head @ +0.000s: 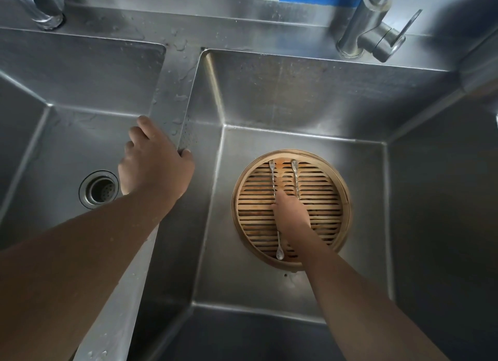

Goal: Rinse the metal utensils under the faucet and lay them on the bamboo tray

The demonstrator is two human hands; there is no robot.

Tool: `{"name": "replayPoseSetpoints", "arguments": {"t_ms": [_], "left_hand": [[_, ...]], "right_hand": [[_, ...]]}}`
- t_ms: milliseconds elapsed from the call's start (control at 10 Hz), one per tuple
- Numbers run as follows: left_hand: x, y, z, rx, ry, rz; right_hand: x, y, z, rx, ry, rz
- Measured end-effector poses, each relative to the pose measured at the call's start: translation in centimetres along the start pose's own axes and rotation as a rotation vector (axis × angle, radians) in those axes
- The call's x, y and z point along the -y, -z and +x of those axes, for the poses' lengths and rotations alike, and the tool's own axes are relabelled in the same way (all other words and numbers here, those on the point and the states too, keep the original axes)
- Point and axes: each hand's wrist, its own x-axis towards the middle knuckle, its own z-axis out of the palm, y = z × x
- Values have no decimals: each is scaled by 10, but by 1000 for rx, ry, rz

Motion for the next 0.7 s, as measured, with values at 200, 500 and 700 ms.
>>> {"name": "replayPoseSetpoints", "arguments": {"t_ms": [200,500,700], "left_hand": [[0,0,1,2,-4,12],[0,-3,1,4,1,25],[-3,2,0,42,18,17]], "right_hand": [[-2,2,2,9,-22,93],[-6,14,-7,1,-25,240],[4,44,-37,-28,-55,457]]}}
